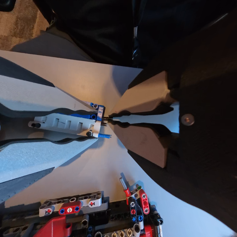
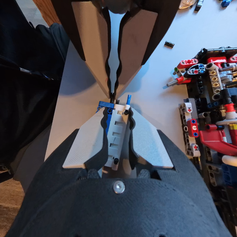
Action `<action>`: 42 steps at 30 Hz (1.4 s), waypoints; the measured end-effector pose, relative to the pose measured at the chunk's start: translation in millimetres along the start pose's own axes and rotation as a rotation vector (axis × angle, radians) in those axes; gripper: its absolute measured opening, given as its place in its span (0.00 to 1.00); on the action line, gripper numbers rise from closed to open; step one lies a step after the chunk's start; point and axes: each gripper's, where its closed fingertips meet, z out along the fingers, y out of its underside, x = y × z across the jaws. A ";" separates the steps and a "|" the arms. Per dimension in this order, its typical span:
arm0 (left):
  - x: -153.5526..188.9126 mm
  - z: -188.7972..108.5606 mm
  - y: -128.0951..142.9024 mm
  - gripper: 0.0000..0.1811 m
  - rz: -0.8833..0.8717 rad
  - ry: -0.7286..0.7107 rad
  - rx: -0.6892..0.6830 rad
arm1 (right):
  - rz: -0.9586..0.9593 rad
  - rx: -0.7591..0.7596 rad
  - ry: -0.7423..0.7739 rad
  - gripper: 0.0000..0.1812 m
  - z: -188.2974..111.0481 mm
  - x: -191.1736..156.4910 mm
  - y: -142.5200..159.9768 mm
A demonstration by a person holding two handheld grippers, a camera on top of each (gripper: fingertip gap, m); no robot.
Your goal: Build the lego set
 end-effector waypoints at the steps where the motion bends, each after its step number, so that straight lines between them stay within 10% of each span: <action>1: -0.1 -0.2 0.2 0.01 -0.002 -0.001 0.008 | -0.004 -0.001 0.003 0.17 0.3 0.0 -0.2; 42: -3.9 -0.5 -0.1 0.00 0.226 -0.041 0.004 | -0.088 0.057 0.074 0.16 -0.6 4.3 -4.7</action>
